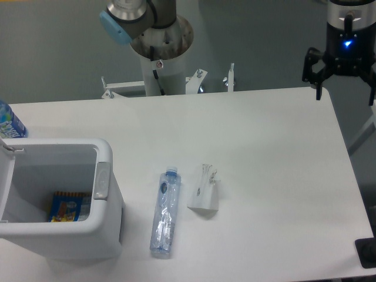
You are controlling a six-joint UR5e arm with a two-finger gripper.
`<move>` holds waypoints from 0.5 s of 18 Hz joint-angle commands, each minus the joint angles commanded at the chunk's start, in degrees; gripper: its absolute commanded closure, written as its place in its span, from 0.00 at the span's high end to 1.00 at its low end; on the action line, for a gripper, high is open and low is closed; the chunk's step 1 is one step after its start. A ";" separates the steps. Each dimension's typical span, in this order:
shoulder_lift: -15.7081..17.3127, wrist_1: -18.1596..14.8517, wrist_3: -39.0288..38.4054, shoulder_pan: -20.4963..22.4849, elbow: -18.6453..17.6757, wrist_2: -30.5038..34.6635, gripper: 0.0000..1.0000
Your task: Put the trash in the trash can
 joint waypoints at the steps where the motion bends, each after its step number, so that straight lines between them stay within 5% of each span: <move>1: 0.00 0.09 0.00 -0.09 0.00 0.17 1.00; 9: -0.26 0.17 -5.09 -0.70 -0.87 -0.26 1.00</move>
